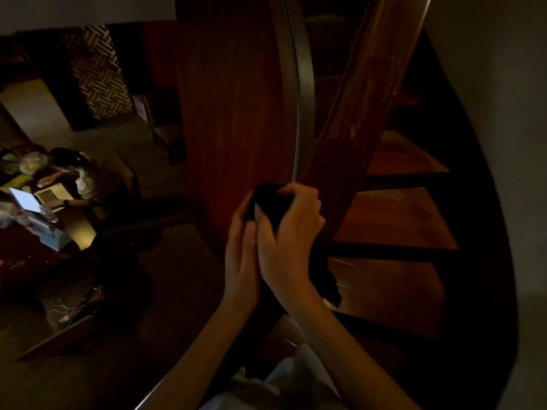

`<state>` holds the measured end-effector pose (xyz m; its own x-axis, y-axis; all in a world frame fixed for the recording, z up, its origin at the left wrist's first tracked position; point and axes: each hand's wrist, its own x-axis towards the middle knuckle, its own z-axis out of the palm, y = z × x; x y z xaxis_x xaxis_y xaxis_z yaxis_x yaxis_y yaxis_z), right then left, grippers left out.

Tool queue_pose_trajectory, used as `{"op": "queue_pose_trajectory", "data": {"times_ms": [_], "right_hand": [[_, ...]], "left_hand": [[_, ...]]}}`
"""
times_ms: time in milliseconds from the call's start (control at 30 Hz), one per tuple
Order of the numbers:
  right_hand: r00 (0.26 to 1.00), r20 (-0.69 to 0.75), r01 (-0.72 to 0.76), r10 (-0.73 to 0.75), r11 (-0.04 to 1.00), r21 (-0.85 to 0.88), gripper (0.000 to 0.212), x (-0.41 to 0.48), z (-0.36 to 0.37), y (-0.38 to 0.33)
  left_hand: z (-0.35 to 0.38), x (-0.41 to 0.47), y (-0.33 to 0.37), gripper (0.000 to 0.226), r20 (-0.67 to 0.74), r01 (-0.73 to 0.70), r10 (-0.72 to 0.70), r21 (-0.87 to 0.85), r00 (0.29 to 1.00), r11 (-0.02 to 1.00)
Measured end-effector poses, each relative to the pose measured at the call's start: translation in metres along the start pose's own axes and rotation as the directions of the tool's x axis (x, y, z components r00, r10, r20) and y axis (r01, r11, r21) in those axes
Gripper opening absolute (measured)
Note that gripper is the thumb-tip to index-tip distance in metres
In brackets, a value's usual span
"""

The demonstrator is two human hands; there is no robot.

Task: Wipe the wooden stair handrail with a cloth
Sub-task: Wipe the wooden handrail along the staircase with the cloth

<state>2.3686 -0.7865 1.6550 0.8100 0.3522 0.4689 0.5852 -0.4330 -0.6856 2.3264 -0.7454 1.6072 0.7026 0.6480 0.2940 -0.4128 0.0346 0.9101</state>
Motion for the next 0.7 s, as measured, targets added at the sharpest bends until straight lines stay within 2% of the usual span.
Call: {"op": "queue_pose_trajectory", "data": {"times_ms": [100, 167, 233, 300, 367, 400, 467, 533, 633, 700], "right_hand": [[0.952, 0.299, 0.029, -0.064, 0.992, 0.12, 0.021, 0.005, 0.013, -0.012], [0.891, 0.428, 0.112, -0.151, 0.987, 0.116, 0.021, 0.007, 0.014, -0.007], [0.854, 0.477, 0.177, -0.21, 0.978, 0.115, 0.036, 0.006, 0.009, -0.002], [0.881, 0.419, 0.26, -0.22, 0.965, -0.04, 0.04, 0.003, 0.001, 0.001], [0.924, 0.194, 0.375, -0.33, 0.882, -0.285, 0.032, 0.0, -0.002, 0.009], [0.939, 0.084, 0.341, -0.334, 0.87, -0.355, 0.029, -0.002, -0.004, 0.014], [0.976, -0.084, 0.157, -0.202, 0.914, -0.373, 0.032, -0.007, -0.005, 0.026], [0.984, -0.158, 0.03, -0.085, 0.946, -0.324, 0.038, -0.011, -0.006, 0.035], [0.971, -0.211, 0.028, -0.112, 0.93, -0.367, 0.036, -0.015, -0.005, 0.041], [0.965, -0.218, 0.049, -0.144, 0.92, -0.39, 0.034, -0.015, -0.002, 0.042]], "left_hand": [[-0.008, 0.01, 0.001, 0.036, -0.149, 0.084, -0.12, -0.225, 0.982, 0.971], [-0.016, 0.014, 0.001, 0.034, -0.184, 0.083, -0.126, -0.224, 0.975, 0.971], [-0.023, 0.013, 0.0, 0.027, -0.201, 0.064, -0.098, -0.17, 0.975, 0.983], [-0.039, 0.017, -0.003, 0.024, -0.281, 0.085, -0.113, -0.11, 0.953, 0.99], [-0.063, 0.028, -0.013, 0.021, -0.426, 0.134, -0.126, -0.011, 0.896, 0.991], [-0.075, 0.033, -0.016, 0.022, -0.463, 0.142, -0.102, 0.053, 0.88, 0.988], [-0.09, 0.036, -0.021, 0.026, -0.394, 0.126, -0.05, 0.171, 0.918, 0.977], [-0.092, 0.03, -0.024, 0.034, -0.187, 0.136, -0.096, 0.216, 0.978, 0.967], [-0.078, 0.013, -0.031, 0.036, 0.125, 0.205, -0.238, 0.231, 0.963, 0.951], [-0.069, 0.005, -0.033, 0.027, 0.18, 0.244, -0.293, 0.252, 0.939, 0.937]]}}
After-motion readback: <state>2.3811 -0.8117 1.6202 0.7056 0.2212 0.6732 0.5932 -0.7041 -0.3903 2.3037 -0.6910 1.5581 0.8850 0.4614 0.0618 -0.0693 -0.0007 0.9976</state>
